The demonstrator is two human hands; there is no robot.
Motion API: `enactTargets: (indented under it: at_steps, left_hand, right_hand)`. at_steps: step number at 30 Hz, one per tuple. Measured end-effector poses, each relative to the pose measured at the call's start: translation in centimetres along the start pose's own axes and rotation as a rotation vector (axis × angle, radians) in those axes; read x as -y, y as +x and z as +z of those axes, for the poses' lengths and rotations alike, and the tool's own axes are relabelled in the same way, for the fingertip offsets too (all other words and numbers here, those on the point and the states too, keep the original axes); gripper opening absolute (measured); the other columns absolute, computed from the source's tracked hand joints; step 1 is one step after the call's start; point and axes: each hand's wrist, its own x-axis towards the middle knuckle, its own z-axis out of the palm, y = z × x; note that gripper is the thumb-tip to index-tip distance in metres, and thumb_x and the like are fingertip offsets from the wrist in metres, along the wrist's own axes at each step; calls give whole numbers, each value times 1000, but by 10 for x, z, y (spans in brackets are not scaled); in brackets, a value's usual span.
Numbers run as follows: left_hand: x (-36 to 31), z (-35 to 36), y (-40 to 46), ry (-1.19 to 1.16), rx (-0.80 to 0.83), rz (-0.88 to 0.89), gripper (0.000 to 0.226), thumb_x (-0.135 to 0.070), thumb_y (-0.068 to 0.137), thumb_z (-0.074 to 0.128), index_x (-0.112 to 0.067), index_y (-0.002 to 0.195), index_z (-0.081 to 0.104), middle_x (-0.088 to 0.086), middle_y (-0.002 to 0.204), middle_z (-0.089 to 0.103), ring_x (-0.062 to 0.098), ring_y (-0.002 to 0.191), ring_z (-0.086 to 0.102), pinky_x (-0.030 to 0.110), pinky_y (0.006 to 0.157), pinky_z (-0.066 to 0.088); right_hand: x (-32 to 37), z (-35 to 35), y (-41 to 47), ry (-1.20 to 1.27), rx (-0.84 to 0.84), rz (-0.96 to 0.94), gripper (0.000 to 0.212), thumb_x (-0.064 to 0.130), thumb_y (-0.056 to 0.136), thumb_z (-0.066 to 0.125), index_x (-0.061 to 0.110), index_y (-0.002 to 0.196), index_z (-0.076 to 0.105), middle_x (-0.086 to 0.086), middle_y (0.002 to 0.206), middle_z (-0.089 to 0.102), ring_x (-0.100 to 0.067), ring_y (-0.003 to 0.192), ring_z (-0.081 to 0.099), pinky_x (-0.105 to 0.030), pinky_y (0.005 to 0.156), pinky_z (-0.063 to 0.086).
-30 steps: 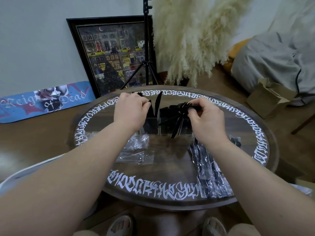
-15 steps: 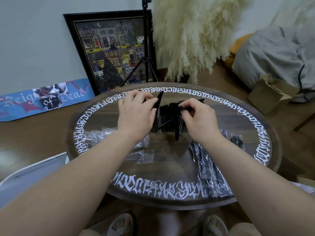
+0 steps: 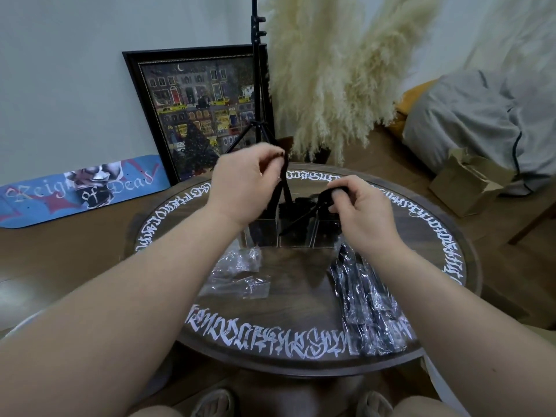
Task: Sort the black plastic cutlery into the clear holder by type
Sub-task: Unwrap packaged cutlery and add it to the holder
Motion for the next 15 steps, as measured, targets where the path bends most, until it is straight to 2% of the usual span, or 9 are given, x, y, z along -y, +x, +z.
enactTargets:
  at_steps: [2,5,10,15]
  left_hand:
    - [-4,-8,14,18,-72,17,19,-19,92,60,-13,104,74,-4,91,71,5,79,60,19,78,46]
    - [-5,-10,24,79,-82,57,22,-19,93,58,-12,106,73,3,98,70,11,89,62,20,83,44]
    - [6,6,19,238,118,80,25,-20,96,55,-13,115,69,7,105,66,22,95,61,31,86,47]
    - [25,35,9,318,332,46,28,-23,99,50,-17,121,66,5,114,62,24,102,59,35,86,48]
  right_hand:
    - [2,-5,1,9,-13,-2,23,14,95,49,32,92,64,5,78,67,-17,82,67,-30,76,52]
    - [0,-6,3,-39,-54,-78,22,10,95,51,20,102,69,6,89,62,-19,86,64,-38,84,51]
    - [-8,-11,3,-128,-105,-171,24,9,93,54,13,112,70,0,95,65,-22,87,65,-38,85,51]
    - [-18,-18,5,-154,-139,-178,22,6,90,60,15,106,72,4,96,70,-13,89,63,-26,87,48]
